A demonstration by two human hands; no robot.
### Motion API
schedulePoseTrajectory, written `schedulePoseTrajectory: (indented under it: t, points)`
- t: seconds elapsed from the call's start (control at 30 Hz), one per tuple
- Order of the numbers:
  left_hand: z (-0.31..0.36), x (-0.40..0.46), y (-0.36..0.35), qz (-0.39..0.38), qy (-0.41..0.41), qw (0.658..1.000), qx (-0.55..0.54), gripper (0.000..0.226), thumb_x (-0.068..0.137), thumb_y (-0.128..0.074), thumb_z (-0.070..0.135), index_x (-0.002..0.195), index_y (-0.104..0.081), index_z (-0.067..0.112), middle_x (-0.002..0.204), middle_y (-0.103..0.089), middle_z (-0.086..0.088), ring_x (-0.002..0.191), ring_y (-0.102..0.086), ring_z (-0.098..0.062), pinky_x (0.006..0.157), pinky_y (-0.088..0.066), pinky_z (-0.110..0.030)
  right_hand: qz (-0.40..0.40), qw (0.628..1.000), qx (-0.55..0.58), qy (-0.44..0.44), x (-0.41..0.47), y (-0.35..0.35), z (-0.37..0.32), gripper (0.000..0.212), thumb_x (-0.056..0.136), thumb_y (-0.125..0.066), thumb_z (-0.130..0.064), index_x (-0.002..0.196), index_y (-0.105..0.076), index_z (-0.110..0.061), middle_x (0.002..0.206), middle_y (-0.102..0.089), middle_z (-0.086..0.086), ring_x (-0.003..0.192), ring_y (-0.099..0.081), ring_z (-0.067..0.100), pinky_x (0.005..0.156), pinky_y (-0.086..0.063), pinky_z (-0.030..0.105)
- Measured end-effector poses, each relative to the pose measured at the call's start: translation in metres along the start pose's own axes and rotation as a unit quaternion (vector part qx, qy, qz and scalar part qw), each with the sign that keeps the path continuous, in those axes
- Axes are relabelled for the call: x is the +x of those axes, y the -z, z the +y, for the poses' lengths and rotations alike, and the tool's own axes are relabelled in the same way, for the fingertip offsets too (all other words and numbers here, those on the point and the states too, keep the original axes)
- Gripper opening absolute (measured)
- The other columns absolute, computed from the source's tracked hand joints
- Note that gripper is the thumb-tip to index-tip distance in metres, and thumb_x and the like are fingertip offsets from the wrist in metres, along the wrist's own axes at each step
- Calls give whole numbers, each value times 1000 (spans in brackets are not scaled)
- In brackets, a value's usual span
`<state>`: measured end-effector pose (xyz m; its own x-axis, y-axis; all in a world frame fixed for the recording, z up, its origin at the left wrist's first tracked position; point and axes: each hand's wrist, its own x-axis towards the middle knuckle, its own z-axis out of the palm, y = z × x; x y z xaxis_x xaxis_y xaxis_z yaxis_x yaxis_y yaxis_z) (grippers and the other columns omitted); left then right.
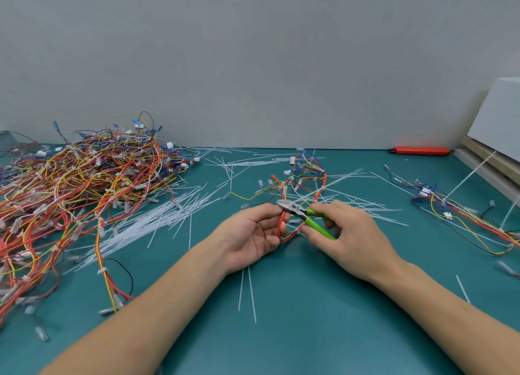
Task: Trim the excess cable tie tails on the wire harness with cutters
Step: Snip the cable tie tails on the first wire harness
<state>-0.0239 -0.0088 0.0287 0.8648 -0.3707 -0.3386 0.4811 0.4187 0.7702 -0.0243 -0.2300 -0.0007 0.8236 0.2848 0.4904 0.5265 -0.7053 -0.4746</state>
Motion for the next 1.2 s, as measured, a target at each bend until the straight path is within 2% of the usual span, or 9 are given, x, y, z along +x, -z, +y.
schedulePoseTrajectory:
  t: [0.13, 0.23, 0.4, 0.5, 0.63, 0.73, 0.83, 0.97, 1.2]
  points:
    - [0, -1, -1, -3, -3, 1000, 6, 12, 76, -70, 14, 67, -78, 13, 79, -72, -5, 63, -65, -14, 43, -39, -19, -12, 1000, 4, -2, 0, 1, 0, 52, 88, -63, -59, 132, -64, -32, 109, -62, -14, 107, -57, 8, 97, -47, 31]
    - [0, 0, 0, -1, -1, 1000, 6, 14, 79, -70, 13, 67, -78, 13, 79, -72, -5, 64, -65, -14, 43, -39, -19, -28, 1000, 8, -7, 0, 2, -2, 54, 88, -59, -62, 134, -63, -33, 112, -63, -15, 110, -58, 9, 100, -47, 35]
    - [0, -1, -1, -4, 3, 1000, 6, 8, 73, -72, 14, 68, -78, 13, 80, -72, -5, 64, -65, -14, 44, -39, -19, -26, 1000, 9, -2, 0, 1, -2, 53, 88, -59, -61, 132, -64, -33, 110, -63, -17, 107, -58, 6, 99, -48, 34]
    - [0, 0, -1, -3, 6, 1000, 4, 7, 73, -73, 14, 70, -79, 13, 80, -73, -5, 64, -66, -14, 43, -40, -18, -27, 1000, 11, -6, 0, 0, 0, 49, 88, -61, -60, 129, -65, -32, 106, -64, -15, 102, -59, 8, 95, -49, 33]
    - [0, 0, 0, 0, 7, 1000, 0, 6, 74, -73, 13, 71, -78, 13, 79, -72, -4, 63, -66, -14, 43, -40, -19, -14, 1000, 2, -6, 2, 0, -1, 29, 88, -64, -57, 107, -68, -35, 79, -58, -15, 77, -55, 8, 69, -46, 29]
    - [1, 0, 1, 1, 10, 1000, -2, 6, 74, -72, 14, 70, -77, 13, 79, -71, -4, 62, -65, -14, 43, -40, -19, 1, 1000, -12, -7, 1, 0, -2, 26, 88, -65, -58, 102, -67, -37, 78, -60, -13, 76, -55, 10, 66, -47, 30]
    - [0, 0, 0, -1, 8, 1000, 4, 6, 72, -73, 14, 68, -77, 13, 79, -71, -4, 62, -65, -14, 43, -39, -19, -3, 1000, -6, -1, 0, 0, 0, 29, 89, -65, -58, 108, -67, -36, 84, -58, -17, 82, -55, 7, 72, -46, 27]
    - [0, -1, -1, -4, 7, 1000, 8, 8, 73, -72, 14, 68, -78, 13, 79, -71, -4, 63, -64, -13, 44, -39, -19, -3, 1000, -18, -9, 0, 1, -2, 55, 87, -61, -61, 132, -64, -30, 115, -62, -14, 115, -55, 7, 103, -44, 29]
    - [0, 1, 0, -9, 8, 1000, 12, 7, 72, -73, 15, 69, -78, 13, 80, -72, -4, 63, -65, -13, 44, -41, -19, -20, 1000, -18, -10, 1, 2, -2, 49, 91, -70, -52, 134, -64, -29, 117, -64, -11, 116, -57, 13, 104, -45, 40]
